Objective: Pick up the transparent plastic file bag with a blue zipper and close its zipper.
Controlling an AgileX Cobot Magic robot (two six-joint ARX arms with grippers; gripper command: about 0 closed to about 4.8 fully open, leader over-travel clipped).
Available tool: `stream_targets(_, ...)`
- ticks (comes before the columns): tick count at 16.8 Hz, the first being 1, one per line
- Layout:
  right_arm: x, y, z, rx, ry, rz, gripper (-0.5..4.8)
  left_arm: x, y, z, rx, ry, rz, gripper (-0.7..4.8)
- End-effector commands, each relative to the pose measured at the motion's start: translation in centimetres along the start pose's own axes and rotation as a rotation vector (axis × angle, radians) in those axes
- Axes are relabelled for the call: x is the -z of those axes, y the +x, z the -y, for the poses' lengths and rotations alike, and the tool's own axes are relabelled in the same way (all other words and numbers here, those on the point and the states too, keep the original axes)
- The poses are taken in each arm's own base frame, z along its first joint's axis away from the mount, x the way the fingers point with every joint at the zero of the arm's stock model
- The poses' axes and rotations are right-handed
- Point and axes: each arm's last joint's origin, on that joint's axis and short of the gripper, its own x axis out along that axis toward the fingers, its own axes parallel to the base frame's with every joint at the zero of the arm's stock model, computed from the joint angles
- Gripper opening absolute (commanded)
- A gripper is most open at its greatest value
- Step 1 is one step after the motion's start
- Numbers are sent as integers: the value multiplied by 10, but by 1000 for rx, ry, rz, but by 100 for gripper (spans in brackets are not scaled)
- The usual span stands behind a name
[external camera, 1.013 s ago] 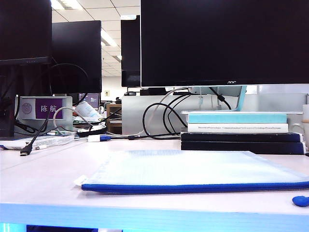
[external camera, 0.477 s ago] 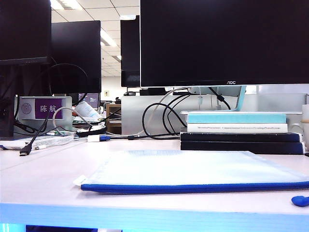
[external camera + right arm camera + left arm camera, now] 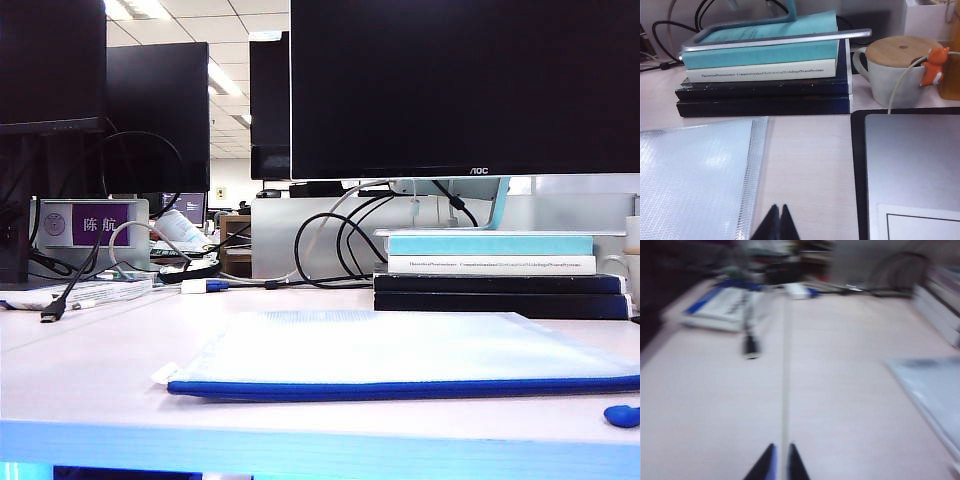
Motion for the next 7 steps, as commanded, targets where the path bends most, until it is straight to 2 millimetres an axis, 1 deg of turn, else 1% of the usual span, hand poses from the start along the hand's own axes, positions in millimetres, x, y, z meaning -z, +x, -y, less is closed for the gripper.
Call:
stream_targets(1, 0, 0, 0, -2, 8, 9, -1, 1, 0, 0, 6, 17, -14, 20)
stream_targets(2, 0, 0, 0, -2, 19, 16, -1, 3, 0, -3, -122, -16, -34, 22)
stream_targets(4, 0, 0, 0, 2, 19, 16, -1, 4, 1, 1, -89, -8, -38, 22)
stream_targets(7, 0, 0, 0, 0, 19, 15, -1, 4, 1, 1, -89, -8, -39, 22)
